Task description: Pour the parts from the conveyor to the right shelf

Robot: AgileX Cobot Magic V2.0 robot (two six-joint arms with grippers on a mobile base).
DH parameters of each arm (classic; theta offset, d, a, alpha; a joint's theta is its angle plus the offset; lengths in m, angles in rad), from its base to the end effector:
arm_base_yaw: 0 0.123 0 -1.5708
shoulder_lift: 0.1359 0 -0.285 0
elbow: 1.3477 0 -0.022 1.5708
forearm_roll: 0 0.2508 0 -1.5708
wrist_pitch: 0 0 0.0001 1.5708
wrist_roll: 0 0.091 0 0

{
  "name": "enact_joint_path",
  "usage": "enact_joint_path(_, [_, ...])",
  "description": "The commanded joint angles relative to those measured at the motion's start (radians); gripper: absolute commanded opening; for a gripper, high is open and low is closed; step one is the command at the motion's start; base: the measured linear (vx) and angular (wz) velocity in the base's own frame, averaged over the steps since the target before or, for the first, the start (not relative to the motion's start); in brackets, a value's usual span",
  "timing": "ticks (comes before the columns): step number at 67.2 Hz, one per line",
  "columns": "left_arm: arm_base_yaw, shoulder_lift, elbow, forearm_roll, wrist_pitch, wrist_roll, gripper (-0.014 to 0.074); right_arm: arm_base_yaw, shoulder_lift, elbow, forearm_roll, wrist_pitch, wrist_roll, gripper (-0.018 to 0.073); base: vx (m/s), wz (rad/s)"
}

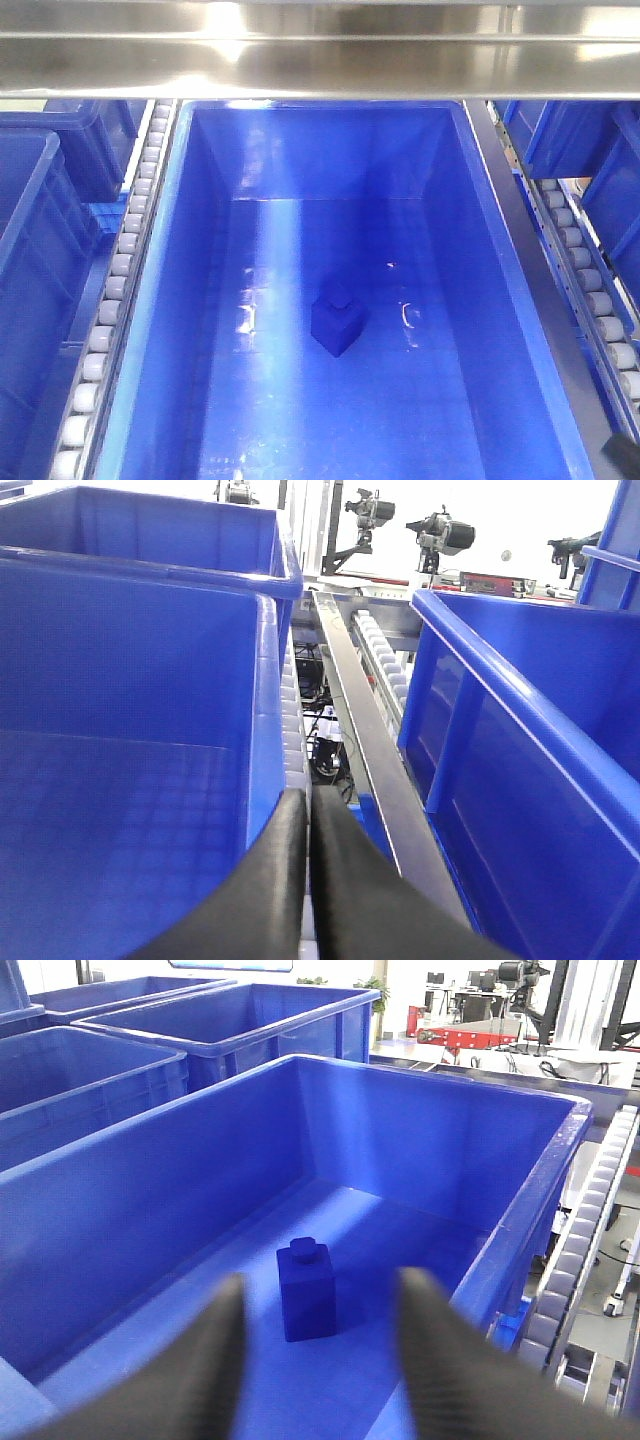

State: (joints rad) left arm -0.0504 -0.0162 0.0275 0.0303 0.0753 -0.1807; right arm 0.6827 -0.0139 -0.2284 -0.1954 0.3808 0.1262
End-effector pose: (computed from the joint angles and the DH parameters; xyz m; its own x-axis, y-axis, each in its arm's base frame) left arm 0.0564 -0.0026 0.1979 -0.0066 -0.1498 -0.9887 0.0477 0.9875 -0.1499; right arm 0.0336 0.0188 0.2555 -0.0028 -0.0736 -0.9973 -0.5744 0.8165 -0.0587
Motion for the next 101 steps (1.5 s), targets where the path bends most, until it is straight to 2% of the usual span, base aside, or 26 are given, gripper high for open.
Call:
enact_joint_path(1, [-0.003, -0.007, 0.022, -0.009, -0.075, -0.004, -0.0006, -0.001, 0.006, -0.027, 0.003, -0.09, -0.011, -0.0005, 0.0, 0.0])
enact_joint_path(56, [-0.003, -0.007, 0.022, -0.009, -0.075, -0.004, -0.0006, -0.015, 0.006, -0.027, 0.005, -0.082, -0.016, -0.0008, 0.0, 0.0])
enact_joint_path(63, [-0.003, -0.007, 0.022, -0.009, -0.075, -0.004, -0.0006, -0.106, 0.006, -0.027, 0.036, -0.086, -0.051, -0.0008, 0.0, 0.0])
enact_joint_path(80, [-0.003, -0.007, 0.022, -0.009, -0.075, -0.004, -0.0006, -0.409, 0.006, -0.023, 0.15, -0.094, -0.181, -0.0008, 0.0, 0.0])
enact_joint_path(92, [-0.003, -0.007, 0.022, -0.009, -0.075, -0.004, -0.0006, -0.594, 0.006, 0.096, 0.187, -0.306, -0.22, -0.0008, 0.0, 0.0])
enact_joint_path(101, [-0.003, -0.007, 0.022, -0.009, -0.075, -0.004, -0.0006, -0.671, -0.003, 0.18, 0.21, -0.393, -0.217, -0.0008, 0.0, 0.0])
